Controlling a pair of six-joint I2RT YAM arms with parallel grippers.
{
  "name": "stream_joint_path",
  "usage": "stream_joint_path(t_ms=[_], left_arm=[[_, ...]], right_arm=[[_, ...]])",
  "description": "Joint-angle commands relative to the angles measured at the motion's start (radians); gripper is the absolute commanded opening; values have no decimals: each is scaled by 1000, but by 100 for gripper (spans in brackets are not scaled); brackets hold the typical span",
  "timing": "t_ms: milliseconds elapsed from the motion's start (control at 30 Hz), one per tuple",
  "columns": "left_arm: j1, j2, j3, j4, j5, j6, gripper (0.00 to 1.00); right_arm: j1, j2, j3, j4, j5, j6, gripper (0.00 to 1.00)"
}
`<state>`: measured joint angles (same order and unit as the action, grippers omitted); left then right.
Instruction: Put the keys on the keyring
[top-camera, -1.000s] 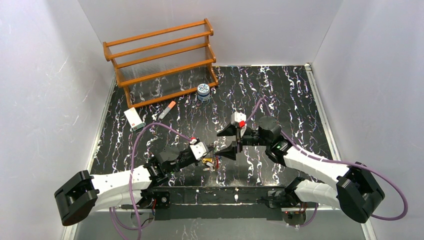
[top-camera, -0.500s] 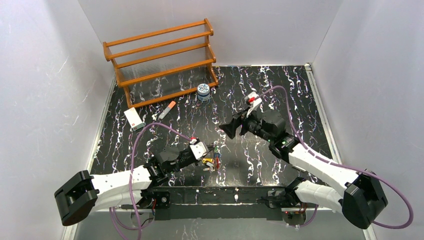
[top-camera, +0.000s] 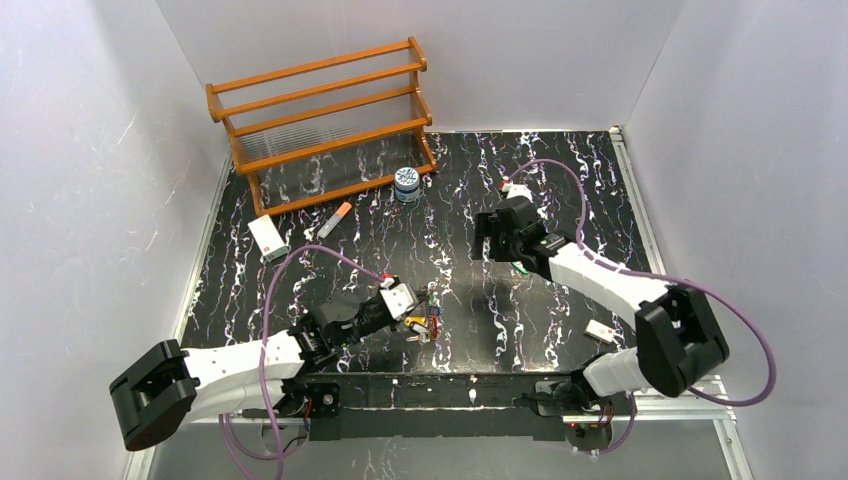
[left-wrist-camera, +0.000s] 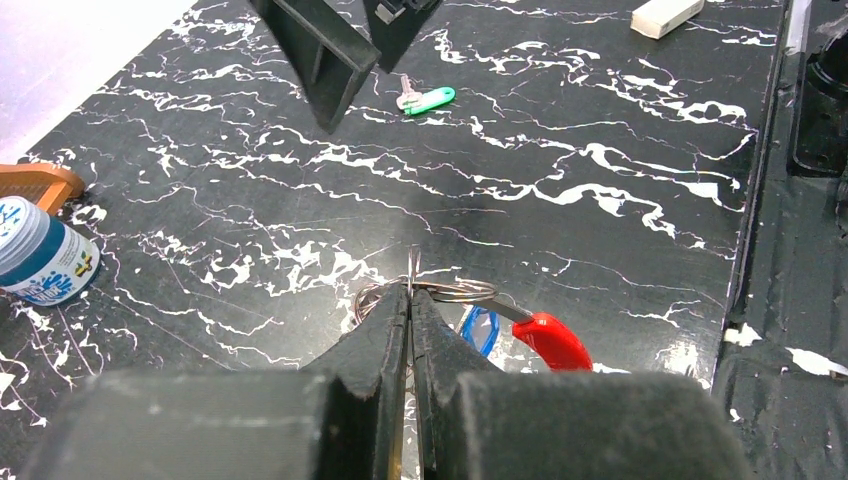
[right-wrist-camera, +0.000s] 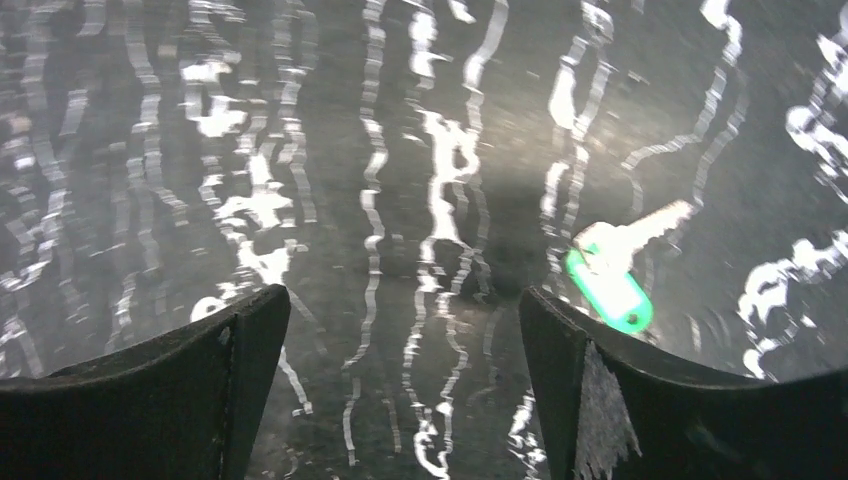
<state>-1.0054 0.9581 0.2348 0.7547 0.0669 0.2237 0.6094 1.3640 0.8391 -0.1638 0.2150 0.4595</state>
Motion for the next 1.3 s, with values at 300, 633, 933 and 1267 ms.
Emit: stream_joint_path(t_ms=[300, 633, 933, 1267], left_arm=[[-1, 10, 9, 34, 13, -3, 0], [-1, 4, 6, 34, 14, -5, 0], [-1, 1, 5, 32, 16, -8, 0], [-1, -7, 0, 34, 11, -10, 0]], right_arm=[[-150, 127, 103, -271, 117, 183, 66], [-202, 172, 117, -249, 57, 253, 48], [-219, 242, 156, -230, 2, 271, 37], [-221, 270, 158, -235, 27, 272, 27]])
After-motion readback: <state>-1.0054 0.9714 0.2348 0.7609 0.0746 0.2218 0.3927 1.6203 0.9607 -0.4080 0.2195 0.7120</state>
